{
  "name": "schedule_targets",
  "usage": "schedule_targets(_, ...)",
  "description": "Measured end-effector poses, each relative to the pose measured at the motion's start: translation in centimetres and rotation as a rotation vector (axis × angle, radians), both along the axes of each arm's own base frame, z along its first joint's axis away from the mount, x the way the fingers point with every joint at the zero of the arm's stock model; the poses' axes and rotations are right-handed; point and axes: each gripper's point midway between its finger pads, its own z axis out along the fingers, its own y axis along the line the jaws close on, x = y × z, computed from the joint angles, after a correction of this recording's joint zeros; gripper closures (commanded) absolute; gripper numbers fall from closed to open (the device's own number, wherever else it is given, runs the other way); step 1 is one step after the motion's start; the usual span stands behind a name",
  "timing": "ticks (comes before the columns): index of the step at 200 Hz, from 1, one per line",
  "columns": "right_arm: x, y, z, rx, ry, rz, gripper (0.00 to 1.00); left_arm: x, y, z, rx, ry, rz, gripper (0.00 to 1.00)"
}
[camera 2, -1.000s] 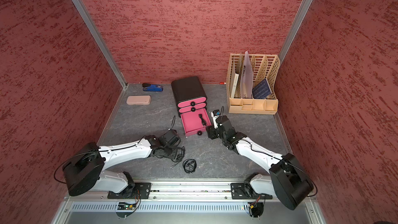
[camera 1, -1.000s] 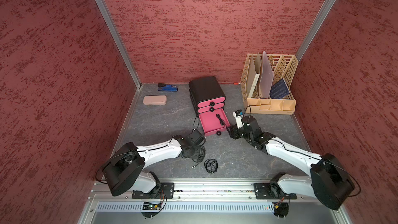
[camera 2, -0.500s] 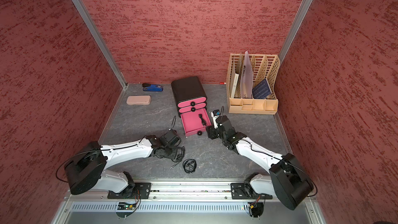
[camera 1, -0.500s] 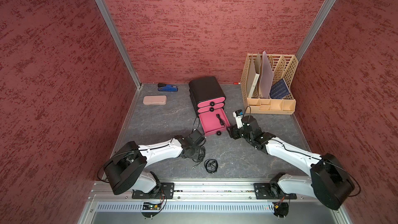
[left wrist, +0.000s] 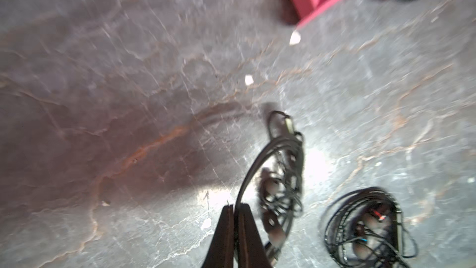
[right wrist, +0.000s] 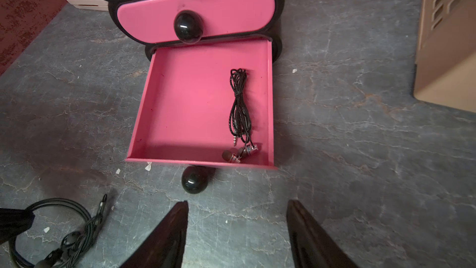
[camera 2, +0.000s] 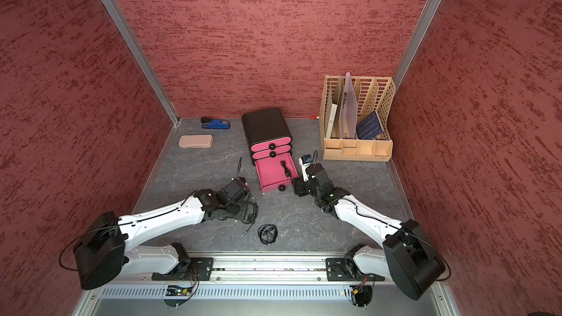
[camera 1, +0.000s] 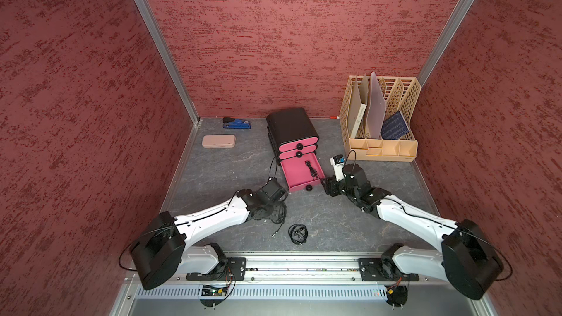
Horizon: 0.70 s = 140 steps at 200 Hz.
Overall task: Place the wired earphones into the drawer by color
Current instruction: Pick up the wired earphones from the center of the board.
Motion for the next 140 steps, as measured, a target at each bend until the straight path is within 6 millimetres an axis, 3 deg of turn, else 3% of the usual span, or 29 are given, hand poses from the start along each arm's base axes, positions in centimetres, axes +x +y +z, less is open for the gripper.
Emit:
schedule_targets(55, -0.2, -0.3, 0.1, -0.001, -0.008, -0.007, 0.35, 2.4, -0.4, 5.2, -0.055, -0.139, -0.002, 1.00)
schedule_targets(140, -0.2, -1.0, 0.3, -0.010, -0.030, -0.035, 0.35, 6.3, -3.3, 12.1, -0.112, -0.321, -0.088, 1.00)
